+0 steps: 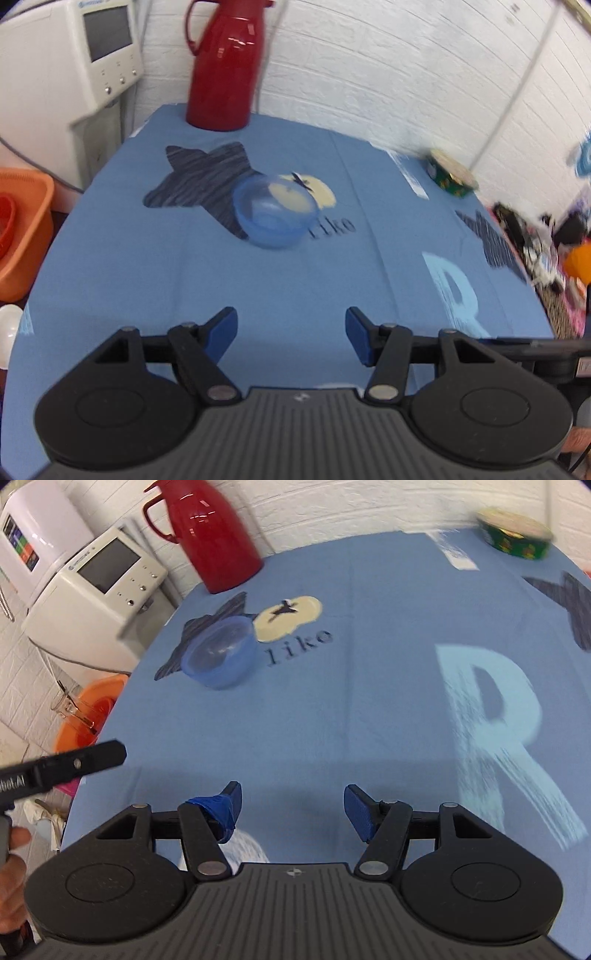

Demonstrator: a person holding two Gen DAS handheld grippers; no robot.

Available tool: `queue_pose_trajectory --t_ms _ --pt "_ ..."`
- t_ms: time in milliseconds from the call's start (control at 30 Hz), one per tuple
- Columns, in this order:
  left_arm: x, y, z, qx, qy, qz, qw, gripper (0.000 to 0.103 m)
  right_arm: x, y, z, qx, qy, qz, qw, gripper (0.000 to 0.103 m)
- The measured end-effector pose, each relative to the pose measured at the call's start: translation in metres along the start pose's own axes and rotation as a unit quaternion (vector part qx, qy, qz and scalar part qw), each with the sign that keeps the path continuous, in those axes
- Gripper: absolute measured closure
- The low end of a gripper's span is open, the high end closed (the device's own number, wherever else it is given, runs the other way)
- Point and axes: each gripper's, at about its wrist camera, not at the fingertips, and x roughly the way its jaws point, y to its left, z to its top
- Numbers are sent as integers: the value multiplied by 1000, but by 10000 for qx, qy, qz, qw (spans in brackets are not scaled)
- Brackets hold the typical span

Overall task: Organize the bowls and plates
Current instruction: 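Open both grippers and move both tools to the blue plastic bowl rim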

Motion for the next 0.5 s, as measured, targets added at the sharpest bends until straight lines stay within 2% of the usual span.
queue_pose_trajectory --t_ms 133,233,300,367,500 --pt "23 42 35 -672 -31 -182 9976 47 23 21 37 -372 -214 232 9988 55" --pt "47 54 56 -827 66 -125 9965 47 43 35 64 -754 -380 26 9964 55" --pt "64 59 66 -930 184 -84 9955 47 58 38 82 -740 -423 -8 9964 55" --pt "82 62 73 -1022 273 -90 9944 47 73 40 96 -749 -365 17 9965 55" --pt "111 62 81 -963 377 149 9945 47 110 46 110 -997 -94 -429 9940 55"
